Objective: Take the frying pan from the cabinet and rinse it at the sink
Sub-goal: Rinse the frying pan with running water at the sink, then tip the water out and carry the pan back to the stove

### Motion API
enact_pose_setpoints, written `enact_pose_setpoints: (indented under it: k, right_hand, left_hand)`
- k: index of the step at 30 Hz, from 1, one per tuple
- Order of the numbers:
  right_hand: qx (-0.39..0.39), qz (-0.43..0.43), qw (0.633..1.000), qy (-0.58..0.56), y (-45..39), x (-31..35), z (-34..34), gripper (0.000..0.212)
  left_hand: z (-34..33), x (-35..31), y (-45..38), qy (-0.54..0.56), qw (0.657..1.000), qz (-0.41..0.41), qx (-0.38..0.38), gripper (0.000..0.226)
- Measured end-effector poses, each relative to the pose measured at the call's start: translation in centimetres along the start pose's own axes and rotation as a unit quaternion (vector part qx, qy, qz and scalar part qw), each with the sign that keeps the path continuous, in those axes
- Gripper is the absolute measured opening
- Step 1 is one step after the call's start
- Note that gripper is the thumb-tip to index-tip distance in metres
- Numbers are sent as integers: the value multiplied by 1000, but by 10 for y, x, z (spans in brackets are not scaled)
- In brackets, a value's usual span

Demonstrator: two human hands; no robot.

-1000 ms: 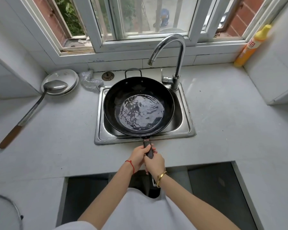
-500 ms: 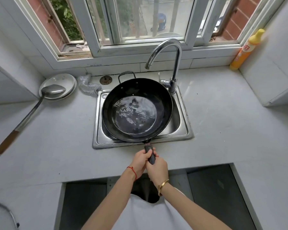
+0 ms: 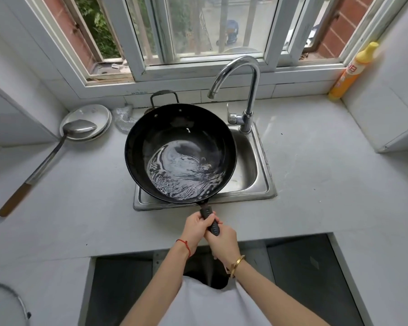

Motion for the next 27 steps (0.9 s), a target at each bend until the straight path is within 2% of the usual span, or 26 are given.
enact_pose_setpoints:
  k: [4, 6, 12, 19, 27]
  right_hand:
    - [7, 6, 1000, -15, 8, 9, 0, 15]
    - [7, -3, 1000, -21, 11, 12, 0, 18]
    - [-4, -29, 1000, -1, 17, 17, 8, 23]
    - [-21, -38, 999, 9, 16, 15, 20, 23]
    - [44, -79, 990, -112, 15, 11, 7, 18]
  left_hand:
    - [4, -5, 7, 7, 1000, -7, -3, 9]
    - [4, -7, 10, 14, 1000, -5, -2, 5]
    - [-2, -3, 12, 44, 999, 24, 15, 14]
    - [-15, -4, 8, 36, 998, 33, 27, 12]
    - [-7, -16, 13, -24, 999, -3, -23, 8]
Point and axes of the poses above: each hand's wrist, its own y-axis away from the middle knuckle, its own z-axis out of the back of the hand, x = y × z, the point moved 9 cm from there along -y, towards the middle knuckle, and after that the axes turned 9 degrees about y, right-handed, at the moved point
